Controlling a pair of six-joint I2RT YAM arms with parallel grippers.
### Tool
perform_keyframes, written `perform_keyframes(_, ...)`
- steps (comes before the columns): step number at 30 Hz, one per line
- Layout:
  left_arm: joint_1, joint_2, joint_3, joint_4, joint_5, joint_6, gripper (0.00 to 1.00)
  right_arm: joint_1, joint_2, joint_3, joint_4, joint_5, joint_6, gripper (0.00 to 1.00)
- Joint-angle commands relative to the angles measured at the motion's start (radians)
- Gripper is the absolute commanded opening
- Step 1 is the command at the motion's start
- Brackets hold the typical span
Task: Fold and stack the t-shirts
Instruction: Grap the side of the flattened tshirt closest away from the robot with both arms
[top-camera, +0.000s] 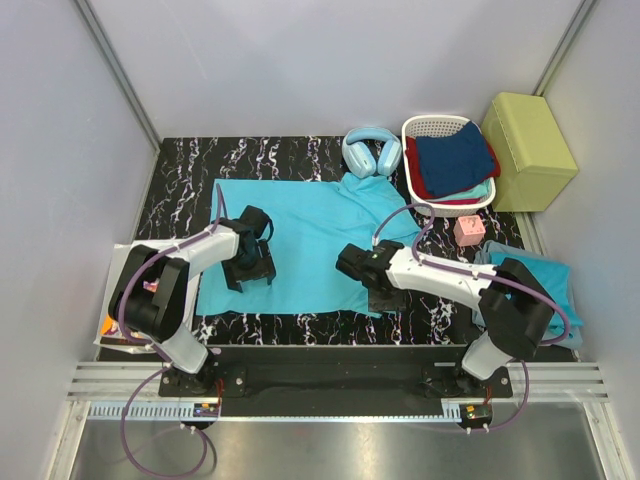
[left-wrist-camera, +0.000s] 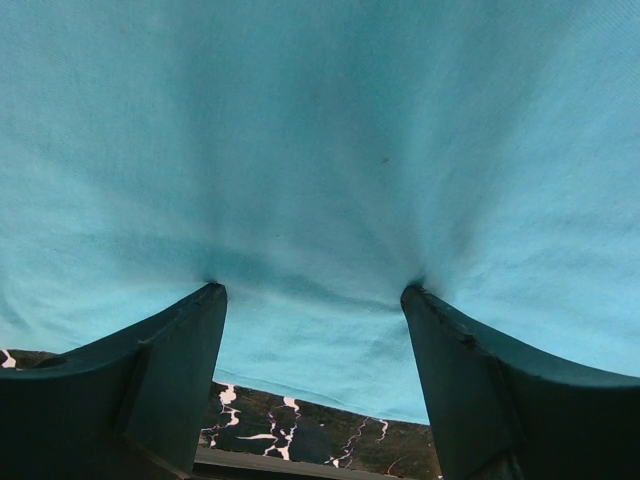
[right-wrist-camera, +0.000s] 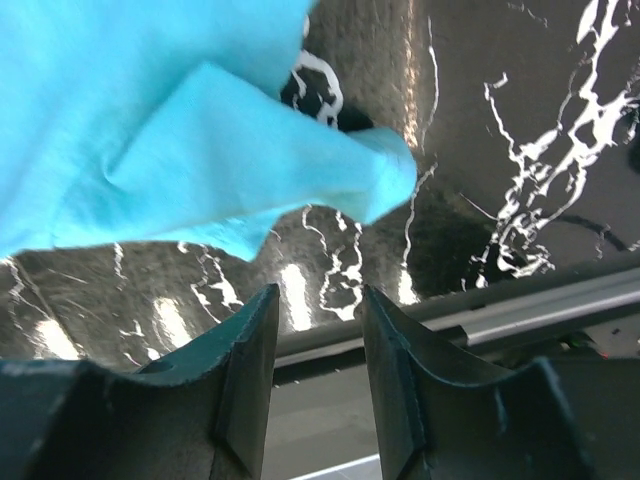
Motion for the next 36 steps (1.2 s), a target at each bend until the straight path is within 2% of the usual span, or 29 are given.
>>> perform_keyframes(1, -0.013, -0.003, -0.001, 0.025, 0.028, 0.003, 0.76, -0.036, 0.01, 0.028, 0.062, 0.035, 0.019, 0.47)
perform_keyframes(13, -0.015, -0.038, -0.027, 0.021, 0.019, 0.007, 0.76, -0.134, 0.052, 0.013, 0.075, 0.094, 0.016, 0.47)
perform_keyframes(24, -0.015, -0.02, -0.008, 0.022, 0.022, 0.018, 0.76, -0.145, 0.067, -0.019, 0.118, 0.038, 0.022, 0.43)
perform_keyframes(35, -0.015, -0.021, -0.018, 0.021, 0.021, 0.019, 0.76, -0.173, 0.067, -0.066, 0.167, 0.002, 0.016, 0.13)
perform_keyframes(36, -0.015, -0.024, -0.019, 0.021, 0.022, 0.018, 0.76, -0.171, 0.065, -0.064, 0.166, 0.002, 0.013, 0.06)
